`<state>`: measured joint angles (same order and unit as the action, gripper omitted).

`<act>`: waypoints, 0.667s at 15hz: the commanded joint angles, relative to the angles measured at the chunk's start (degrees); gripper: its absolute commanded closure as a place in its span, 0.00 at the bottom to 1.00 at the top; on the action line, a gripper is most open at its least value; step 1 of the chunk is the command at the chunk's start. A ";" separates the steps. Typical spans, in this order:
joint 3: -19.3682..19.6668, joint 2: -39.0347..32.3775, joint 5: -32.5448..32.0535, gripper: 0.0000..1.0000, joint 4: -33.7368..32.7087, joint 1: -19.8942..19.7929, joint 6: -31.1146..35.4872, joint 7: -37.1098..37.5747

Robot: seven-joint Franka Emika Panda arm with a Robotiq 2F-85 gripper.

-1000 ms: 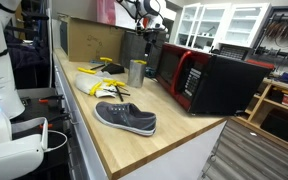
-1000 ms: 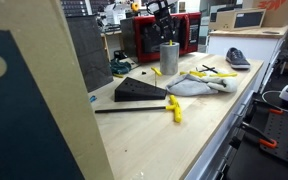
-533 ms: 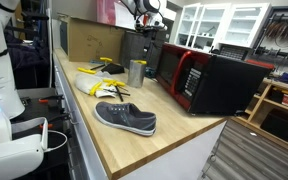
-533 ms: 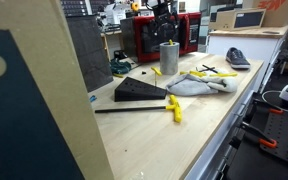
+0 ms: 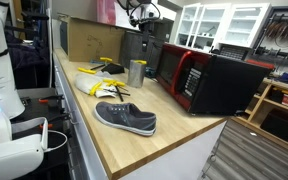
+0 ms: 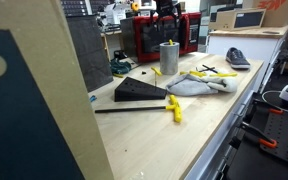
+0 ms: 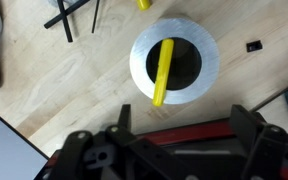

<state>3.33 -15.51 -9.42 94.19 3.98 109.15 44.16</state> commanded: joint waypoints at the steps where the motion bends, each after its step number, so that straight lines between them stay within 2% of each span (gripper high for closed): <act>1: 0.24 6.59 -1.16 0.00 11.37 0.11 7.39 4.15; 4: 0.26 8.48 -0.63 0.00 15.47 -0.86 10.07 5.60; 10: 0.29 10.55 -1.01 0.00 19.48 -2.36 11.88 7.21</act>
<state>3.56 -7.90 -9.94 110.00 1.96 119.32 49.49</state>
